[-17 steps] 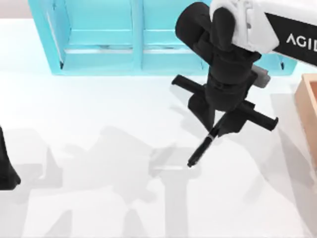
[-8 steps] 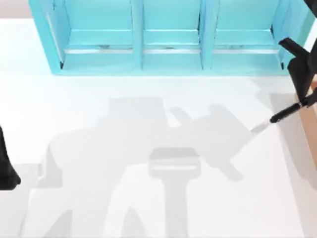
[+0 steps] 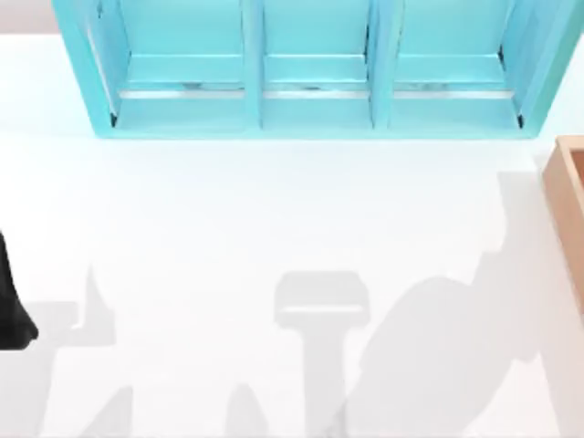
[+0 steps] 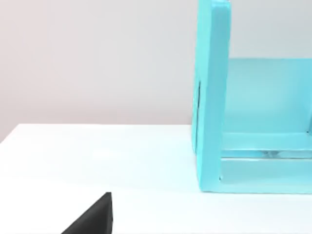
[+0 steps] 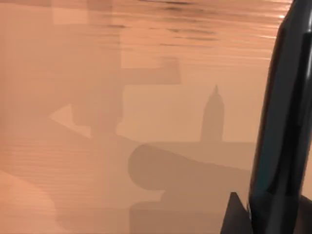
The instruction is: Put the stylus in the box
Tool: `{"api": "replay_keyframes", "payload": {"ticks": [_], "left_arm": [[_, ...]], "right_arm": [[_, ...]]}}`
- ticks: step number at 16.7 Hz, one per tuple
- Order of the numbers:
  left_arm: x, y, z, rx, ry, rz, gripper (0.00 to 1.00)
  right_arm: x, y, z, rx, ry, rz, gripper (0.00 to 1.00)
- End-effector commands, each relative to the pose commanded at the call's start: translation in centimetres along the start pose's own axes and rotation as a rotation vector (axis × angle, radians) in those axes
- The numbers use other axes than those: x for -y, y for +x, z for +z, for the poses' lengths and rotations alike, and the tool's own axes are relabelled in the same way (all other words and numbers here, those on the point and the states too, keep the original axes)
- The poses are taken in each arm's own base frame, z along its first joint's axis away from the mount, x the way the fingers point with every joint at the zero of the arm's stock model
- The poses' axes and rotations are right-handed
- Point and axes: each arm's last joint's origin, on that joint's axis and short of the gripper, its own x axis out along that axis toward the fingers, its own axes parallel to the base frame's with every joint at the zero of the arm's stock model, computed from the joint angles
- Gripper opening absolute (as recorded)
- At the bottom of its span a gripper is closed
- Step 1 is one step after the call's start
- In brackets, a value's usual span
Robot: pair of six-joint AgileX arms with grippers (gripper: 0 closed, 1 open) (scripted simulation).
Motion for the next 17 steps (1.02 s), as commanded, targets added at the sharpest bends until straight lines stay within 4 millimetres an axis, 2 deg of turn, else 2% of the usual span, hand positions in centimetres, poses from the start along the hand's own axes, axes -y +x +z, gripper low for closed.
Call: {"api": "replay_keyframes", "payload": {"ticks": [3, 8, 11, 14, 17], "left_arm": [[0.0, 0.0, 0.0, 0.0, 0.0, 0.0, 1.0], [0.0, 0.0, 0.0, 0.0, 0.0, 0.0, 1.0], [0.0, 0.0, 0.0, 0.0, 0.0, 0.0, 1.0], [0.0, 0.0, 0.0, 0.0, 0.0, 0.0, 1.0], [0.0, 0.0, 0.0, 0.0, 0.0, 0.0, 1.0]], "right_arm": [[1.4, -0.3, 1.7, 0.0, 0.048, 0.009, 0.0], [1.2, -0.3, 1.6, 0.002, 0.047, 0.009, 0.0], [0.2, 0.0, -0.5, 0.017, 0.03, 0.009, 0.0], [-0.9, 1.4, -3.1, 0.028, 0.01, 0.015, 0.0], [-0.9, 3.4, -3.8, 0.023, 0.008, 0.022, 0.0]]}}
